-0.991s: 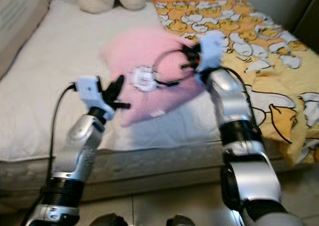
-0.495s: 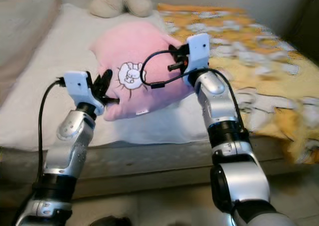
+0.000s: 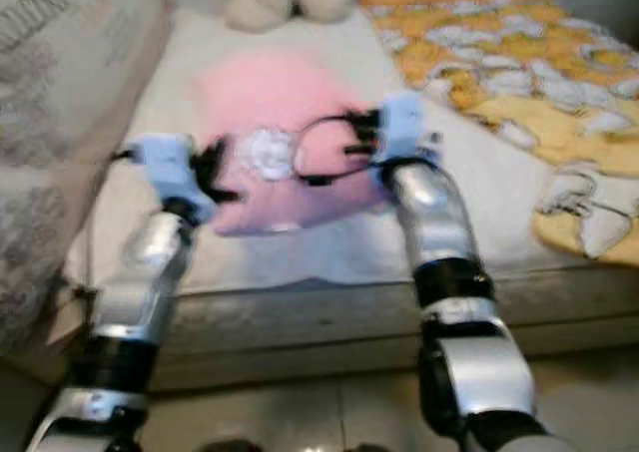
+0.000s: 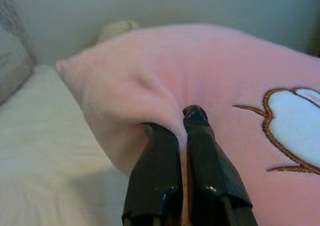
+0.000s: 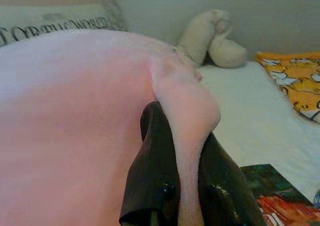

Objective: Clean up the room

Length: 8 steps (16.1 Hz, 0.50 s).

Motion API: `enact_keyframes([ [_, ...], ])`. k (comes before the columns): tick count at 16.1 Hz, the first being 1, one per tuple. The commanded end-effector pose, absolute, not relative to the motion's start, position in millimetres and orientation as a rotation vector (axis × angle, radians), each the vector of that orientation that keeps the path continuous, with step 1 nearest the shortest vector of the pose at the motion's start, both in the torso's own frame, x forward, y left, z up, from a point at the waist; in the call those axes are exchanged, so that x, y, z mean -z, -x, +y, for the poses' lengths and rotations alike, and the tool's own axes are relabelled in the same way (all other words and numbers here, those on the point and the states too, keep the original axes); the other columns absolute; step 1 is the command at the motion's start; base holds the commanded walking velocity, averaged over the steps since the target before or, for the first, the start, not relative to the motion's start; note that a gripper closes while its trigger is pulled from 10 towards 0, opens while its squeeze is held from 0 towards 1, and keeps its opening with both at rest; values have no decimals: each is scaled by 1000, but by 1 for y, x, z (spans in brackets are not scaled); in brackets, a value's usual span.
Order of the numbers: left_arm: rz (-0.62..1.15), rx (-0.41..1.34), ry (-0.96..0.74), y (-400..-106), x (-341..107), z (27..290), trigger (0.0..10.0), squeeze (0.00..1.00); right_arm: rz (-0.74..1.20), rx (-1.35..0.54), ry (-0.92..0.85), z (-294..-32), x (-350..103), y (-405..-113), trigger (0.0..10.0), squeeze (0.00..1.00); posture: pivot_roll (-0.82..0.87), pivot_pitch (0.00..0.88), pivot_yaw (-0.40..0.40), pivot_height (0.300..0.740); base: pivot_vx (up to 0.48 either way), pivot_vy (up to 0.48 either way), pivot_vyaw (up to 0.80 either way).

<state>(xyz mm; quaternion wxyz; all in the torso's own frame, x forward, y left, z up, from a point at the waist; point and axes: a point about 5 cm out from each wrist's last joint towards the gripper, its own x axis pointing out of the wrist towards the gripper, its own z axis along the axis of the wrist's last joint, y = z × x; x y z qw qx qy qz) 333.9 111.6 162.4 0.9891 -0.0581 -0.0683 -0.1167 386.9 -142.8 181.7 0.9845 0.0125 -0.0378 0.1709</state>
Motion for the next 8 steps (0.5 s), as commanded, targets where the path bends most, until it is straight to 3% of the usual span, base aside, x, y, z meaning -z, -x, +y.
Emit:
enact_keyframes([
  [1,-152,203,97,-334,-166,122,0,0,-121,-369,-26,-132,-192,-389,0,282,-79,0,53,740,461,0,669],
  [5,-154,199,101,-333,-167,123,0,0,-115,-377,-12,-130,-191,-390,0,322,-70,0,48,740,480,0,636],
  [7,-153,208,93,-332,-167,121,0,0,-117,-371,-26,-132,-192,-391,0,294,-64,0,47,740,480,0,575],
  [8,-138,210,86,-333,-164,121,0,0,-110,-363,-23,-133,-191,-391,0,290,-64,0,47,740,480,0,0],
])
